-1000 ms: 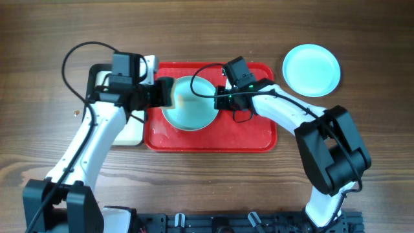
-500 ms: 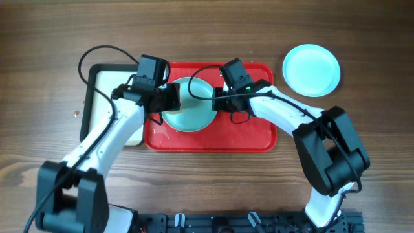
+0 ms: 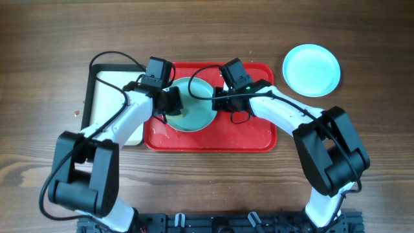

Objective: Clean dirty plates on tray and stack at the side
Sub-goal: 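Scrub the light-blue plate surface with the sponge in the left gripper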

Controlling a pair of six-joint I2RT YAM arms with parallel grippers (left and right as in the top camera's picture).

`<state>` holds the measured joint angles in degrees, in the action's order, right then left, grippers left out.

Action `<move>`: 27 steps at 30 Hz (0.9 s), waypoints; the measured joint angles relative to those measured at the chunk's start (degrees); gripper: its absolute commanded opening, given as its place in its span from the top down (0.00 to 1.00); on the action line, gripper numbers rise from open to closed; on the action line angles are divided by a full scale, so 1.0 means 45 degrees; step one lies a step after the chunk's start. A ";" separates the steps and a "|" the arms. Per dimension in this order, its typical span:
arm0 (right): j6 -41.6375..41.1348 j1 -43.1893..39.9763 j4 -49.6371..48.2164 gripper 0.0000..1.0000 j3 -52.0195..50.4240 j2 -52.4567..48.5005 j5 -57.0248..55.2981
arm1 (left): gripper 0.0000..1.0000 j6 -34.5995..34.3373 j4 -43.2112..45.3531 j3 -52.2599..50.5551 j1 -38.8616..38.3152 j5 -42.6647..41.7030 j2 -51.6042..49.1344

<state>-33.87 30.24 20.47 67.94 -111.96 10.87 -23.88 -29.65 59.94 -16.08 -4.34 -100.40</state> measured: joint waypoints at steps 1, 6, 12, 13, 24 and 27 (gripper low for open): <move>0.0000 0.0000 0.0005 0.96 0.0000 0.0000 0.0000 | 0.96 -0.0015 0.0044 0.0000 0.0000 -0.0010 -0.0155; 0.0000 0.0019 0.0000 0.96 0.0000 0.0000 -0.0005 | 0.96 -0.0102 0.0199 0.0005 0.0000 -0.0277 -0.0457; 0.0000 0.0087 0.0000 0.96 0.0000 0.0000 -0.0121 | 0.96 -0.0112 0.0296 0.0126 0.0019 -0.0695 -0.0855; 0.0000 0.0087 0.0000 0.96 0.0000 0.0000 -0.0126 | 0.96 -0.0112 0.0316 0.0151 0.0029 -0.0806 -0.0908; 0.0000 0.0083 0.0005 0.96 0.0000 0.0000 -0.0432 | 0.96 -0.0112 0.0860 0.0311 0.0209 -0.2637 -0.1413; 0.0000 0.0083 0.0005 0.96 0.0000 0.0000 -0.0442 | 0.96 -0.0112 0.1132 0.0311 0.0209 -0.3531 -0.1549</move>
<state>-33.87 30.61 20.49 67.94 -111.96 8.88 -24.38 -24.56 61.34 -15.14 -20.23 -107.37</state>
